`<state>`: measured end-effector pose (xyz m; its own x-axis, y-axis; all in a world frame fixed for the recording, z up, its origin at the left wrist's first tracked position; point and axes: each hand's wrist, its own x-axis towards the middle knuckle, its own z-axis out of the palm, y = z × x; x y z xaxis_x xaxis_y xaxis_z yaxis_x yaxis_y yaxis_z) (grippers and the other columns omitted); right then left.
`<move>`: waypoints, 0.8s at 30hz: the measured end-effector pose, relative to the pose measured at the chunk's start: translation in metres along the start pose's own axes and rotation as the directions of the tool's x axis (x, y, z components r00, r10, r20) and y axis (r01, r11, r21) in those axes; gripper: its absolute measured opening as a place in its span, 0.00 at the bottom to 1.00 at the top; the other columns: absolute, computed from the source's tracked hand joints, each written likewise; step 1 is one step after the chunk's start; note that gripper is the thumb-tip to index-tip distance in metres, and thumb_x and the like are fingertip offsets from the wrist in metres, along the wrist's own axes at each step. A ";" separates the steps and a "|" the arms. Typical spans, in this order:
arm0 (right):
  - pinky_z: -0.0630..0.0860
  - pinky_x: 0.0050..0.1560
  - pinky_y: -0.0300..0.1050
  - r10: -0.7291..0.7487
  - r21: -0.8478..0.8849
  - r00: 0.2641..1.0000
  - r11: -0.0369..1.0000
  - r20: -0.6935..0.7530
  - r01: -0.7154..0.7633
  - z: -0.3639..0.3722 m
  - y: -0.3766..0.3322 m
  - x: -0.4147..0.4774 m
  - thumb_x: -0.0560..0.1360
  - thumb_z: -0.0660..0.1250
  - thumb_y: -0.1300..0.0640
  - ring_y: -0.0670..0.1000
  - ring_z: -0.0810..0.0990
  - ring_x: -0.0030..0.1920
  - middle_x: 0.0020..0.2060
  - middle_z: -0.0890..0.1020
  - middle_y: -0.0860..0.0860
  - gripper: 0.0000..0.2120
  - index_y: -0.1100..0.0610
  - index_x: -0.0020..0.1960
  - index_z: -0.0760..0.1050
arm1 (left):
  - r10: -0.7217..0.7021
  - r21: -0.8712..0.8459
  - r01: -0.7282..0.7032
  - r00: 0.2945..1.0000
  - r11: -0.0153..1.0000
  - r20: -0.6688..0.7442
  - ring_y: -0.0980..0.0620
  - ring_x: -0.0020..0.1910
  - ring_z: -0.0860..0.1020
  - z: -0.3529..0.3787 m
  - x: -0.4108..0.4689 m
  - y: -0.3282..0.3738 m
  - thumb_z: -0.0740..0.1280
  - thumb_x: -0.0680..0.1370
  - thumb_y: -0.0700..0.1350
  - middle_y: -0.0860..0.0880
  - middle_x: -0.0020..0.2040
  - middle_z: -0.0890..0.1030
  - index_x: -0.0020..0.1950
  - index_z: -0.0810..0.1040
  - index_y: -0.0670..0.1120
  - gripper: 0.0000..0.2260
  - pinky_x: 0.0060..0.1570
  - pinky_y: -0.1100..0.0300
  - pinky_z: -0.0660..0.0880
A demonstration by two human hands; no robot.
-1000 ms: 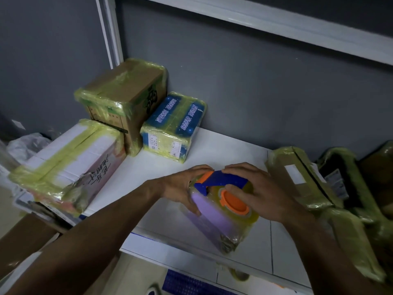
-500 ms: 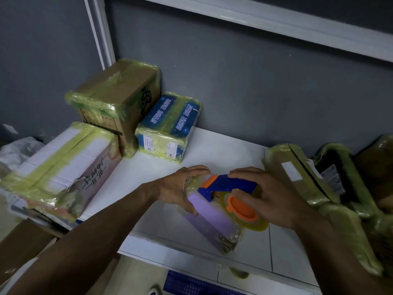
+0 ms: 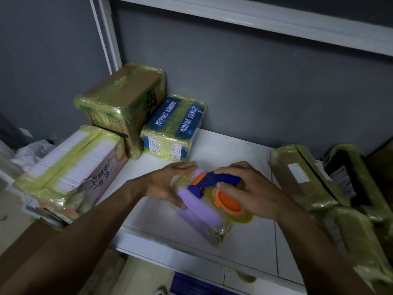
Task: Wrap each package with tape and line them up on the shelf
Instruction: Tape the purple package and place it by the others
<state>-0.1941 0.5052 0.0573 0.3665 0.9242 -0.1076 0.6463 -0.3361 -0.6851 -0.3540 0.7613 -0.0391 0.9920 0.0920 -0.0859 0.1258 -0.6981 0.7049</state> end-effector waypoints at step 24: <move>0.78 0.50 0.31 -0.063 0.004 0.997 0.998 -0.033 0.063 -0.014 0.011 -0.023 0.77 0.66 0.36 0.34 0.79 0.57 0.55 0.81 0.30 0.15 0.27 0.63 0.73 | 0.304 0.397 -0.092 0.803 0.913 -0.513 0.56 0.73 0.71 0.056 -0.012 0.005 0.68 0.64 0.77 0.57 0.70 0.76 0.69 0.80 0.50 0.43 0.60 0.56 0.80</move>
<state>-0.1859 0.4772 0.0627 0.3473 0.9369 -0.0405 0.6654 -0.2766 -0.6933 -0.3651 0.7173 -0.0743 0.8322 0.2255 0.5066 0.0252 -0.9280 0.3717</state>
